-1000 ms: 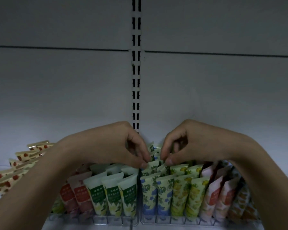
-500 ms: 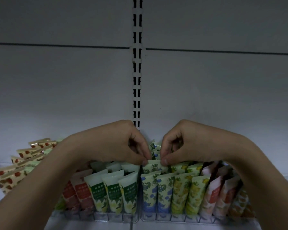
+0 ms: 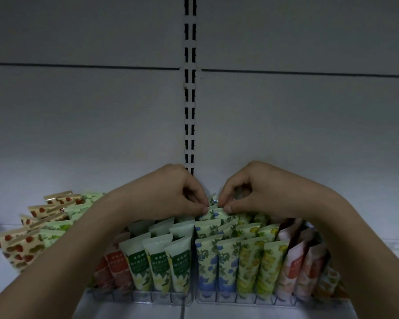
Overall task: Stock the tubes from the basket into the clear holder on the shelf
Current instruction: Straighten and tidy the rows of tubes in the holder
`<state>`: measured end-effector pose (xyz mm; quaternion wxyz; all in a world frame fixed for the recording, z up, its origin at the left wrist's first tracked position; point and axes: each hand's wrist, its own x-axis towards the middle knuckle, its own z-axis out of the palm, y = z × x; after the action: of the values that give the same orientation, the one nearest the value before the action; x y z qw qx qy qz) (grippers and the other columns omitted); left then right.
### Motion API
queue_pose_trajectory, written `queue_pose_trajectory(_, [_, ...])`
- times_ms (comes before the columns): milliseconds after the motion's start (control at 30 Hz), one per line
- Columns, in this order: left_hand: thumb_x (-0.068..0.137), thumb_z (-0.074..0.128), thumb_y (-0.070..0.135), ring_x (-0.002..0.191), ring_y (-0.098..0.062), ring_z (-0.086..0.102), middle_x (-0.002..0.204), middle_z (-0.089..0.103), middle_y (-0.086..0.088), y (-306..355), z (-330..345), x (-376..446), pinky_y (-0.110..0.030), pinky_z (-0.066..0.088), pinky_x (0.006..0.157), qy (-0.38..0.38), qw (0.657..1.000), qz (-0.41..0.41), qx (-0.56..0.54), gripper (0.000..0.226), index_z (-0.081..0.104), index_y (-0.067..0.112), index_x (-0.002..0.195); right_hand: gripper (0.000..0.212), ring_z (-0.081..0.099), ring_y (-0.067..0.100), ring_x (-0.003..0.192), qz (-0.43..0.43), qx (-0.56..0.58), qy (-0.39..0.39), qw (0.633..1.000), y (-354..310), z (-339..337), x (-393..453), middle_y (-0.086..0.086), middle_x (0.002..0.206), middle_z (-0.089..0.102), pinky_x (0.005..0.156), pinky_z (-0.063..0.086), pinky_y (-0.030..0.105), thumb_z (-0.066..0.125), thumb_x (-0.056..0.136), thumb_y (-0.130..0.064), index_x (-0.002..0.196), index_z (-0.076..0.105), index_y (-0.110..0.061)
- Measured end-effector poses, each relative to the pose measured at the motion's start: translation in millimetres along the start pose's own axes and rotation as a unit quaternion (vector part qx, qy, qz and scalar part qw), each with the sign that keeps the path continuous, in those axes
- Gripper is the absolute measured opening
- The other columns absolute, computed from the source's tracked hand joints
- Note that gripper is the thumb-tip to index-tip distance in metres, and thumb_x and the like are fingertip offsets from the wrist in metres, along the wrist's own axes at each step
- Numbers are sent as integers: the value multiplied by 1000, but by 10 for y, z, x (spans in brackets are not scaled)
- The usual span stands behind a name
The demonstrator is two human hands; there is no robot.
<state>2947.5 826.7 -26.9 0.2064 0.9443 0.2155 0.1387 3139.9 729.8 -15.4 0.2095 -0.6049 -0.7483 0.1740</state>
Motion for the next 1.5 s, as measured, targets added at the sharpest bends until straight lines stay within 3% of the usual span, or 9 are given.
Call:
queue_pose_trajectory(433, [83,74,23,53,13,54,57,61,32,-4,-12,-5,-1,35,52,-16,1000,22,-8,7,78,26,88,9,55,-10,54,2,-12,-11,1000,-10,20,11,-27,56,62,50,36,3,76,82,-21,81,77,-30])
queue_pose_trajectory(667, [79,76,28,71,12,63,74,70,25,-28,-24,16,-2,44,64,109,994,-16,-11,4,77,29,82,9,62,-11,75,16,-57,128,990,25,-37,27,-20,77,70,65,44,2,74,84,-19,86,77,-27])
queue_pose_trajectory(800, [79,73,38,73,9,63,78,70,24,-9,56,53,-21,54,74,125,990,-48,40,8,76,33,84,8,66,-3,77,37,-109,96,989,17,86,69,-12,85,74,76,55,20,75,83,-25,90,77,-23])
queue_pose_trajectory(900, [79,72,43,76,8,63,82,71,24,-1,96,61,-30,56,77,116,990,-58,58,11,76,36,86,10,66,-2,75,39,-111,88,989,20,141,93,-11,84,74,74,55,21,75,83,-28,91,78,-23])
queue_pose_trajectory(1033, [80,73,39,75,8,62,81,69,25,-11,148,84,-31,56,78,96,990,-63,79,11,75,36,90,7,65,-4,73,35,-103,82,991,49,151,99,-12,80,73,70,52,16,72,85,-23,90,76,-25])
queue_pose_trajectory(1500, [81,76,27,74,8,63,81,72,21,-109,139,108,-30,55,79,87,995,-36,29,11,76,35,89,11,66,-2,72,42,-70,69,994,45,145,99,-12,78,72,73,56,23,72,85,-19,83,74,-30])
